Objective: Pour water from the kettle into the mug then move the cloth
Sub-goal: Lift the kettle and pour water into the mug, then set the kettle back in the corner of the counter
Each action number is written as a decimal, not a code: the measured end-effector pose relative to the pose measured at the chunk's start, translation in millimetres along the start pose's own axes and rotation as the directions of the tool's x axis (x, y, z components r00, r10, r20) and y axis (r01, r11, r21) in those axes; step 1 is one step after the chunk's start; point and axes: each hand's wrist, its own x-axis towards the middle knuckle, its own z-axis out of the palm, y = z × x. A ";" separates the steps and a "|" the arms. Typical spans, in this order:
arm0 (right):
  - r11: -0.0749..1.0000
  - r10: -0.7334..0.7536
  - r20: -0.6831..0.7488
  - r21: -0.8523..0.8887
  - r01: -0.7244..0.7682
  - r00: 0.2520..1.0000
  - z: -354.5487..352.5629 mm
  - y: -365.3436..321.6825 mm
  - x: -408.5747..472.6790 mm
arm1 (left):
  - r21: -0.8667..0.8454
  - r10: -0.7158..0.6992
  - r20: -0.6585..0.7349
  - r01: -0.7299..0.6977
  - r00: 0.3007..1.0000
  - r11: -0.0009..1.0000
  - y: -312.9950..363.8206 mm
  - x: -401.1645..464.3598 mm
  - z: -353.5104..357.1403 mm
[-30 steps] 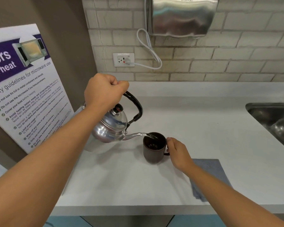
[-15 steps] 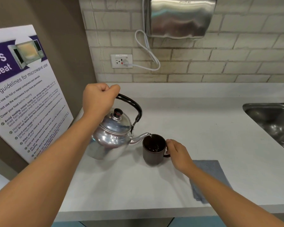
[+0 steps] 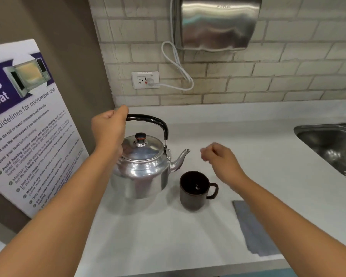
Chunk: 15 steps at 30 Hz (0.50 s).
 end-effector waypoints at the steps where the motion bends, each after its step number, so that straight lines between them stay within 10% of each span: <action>1: 0.998 -0.051 0.009 0.021 0.051 0.999 5.9 -16.7 7.9 | -0.019 -0.008 -0.012 0.008 1.000 1.000 -1.9 4.1 0.5; 15: 0.842 -0.408 0.225 -0.283 0.460 0.885 77.6 -58.7 112.8 | -0.079 0.025 -0.041 -0.028 0.999 0.996 -69.6 63.5 46.6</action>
